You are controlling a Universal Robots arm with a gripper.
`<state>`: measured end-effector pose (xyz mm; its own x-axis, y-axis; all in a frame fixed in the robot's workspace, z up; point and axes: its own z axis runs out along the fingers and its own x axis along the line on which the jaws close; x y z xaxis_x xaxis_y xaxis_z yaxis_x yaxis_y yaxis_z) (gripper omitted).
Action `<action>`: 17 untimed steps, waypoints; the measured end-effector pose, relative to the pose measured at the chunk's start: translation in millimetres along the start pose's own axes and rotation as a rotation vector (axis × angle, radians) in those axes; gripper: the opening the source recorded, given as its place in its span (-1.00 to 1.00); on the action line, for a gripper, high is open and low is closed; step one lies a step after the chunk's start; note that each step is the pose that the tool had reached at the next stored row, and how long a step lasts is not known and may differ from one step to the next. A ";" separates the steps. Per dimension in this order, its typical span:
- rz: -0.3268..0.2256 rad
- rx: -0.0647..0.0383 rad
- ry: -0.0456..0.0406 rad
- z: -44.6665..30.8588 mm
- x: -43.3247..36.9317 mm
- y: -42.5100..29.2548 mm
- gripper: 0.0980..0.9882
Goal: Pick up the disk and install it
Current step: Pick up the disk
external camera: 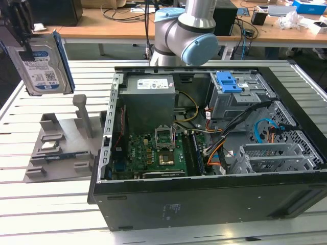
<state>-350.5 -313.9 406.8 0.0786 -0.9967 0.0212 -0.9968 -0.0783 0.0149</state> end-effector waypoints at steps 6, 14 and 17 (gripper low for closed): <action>0.000 0.000 0.0000 -7.6 0.1 0.1 -0.39; 0.000 0.000 0.0000 -29.8 0.3 0.4 -0.39; 0.000 0.000 0.0000 -35.8 0.3 0.5 -0.39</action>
<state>-350.5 -313.4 442.7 0.0787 -0.9967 0.0213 -0.9968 -0.0784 0.0149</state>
